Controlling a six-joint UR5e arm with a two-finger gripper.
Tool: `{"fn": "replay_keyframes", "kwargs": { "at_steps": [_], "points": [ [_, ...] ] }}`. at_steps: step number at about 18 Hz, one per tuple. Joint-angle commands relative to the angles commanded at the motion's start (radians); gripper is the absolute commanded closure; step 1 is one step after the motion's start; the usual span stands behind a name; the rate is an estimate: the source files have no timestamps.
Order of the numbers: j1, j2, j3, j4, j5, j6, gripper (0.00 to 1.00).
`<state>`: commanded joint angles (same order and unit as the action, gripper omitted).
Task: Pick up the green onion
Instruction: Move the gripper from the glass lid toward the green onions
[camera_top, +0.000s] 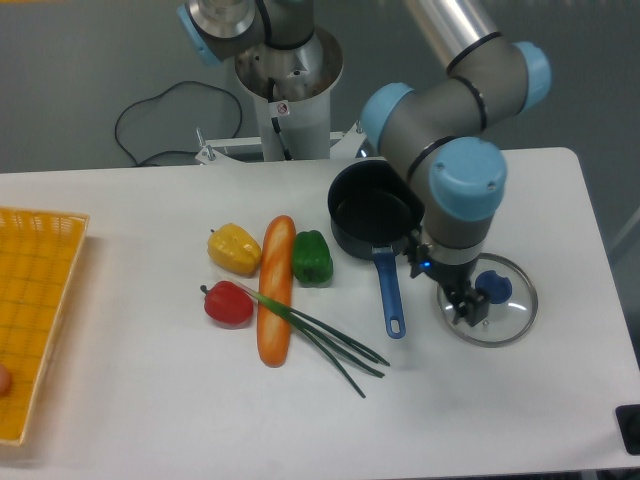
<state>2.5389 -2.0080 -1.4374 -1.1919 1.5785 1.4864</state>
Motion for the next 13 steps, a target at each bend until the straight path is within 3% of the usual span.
{"fn": "replay_keyframes", "kwargs": {
  "at_steps": [7,9,11,13],
  "points": [
    [-0.066,0.009,-0.008,0.021,-0.048,-0.002,0.0],
    [-0.103,0.02,-0.05,0.084,-0.04,-0.003,0.0],
    [-0.127,0.038,-0.124,0.208,-0.037,0.002,0.0],
    [-0.132,0.055,-0.156,0.248,-0.038,0.006,0.0]
  ]
}}
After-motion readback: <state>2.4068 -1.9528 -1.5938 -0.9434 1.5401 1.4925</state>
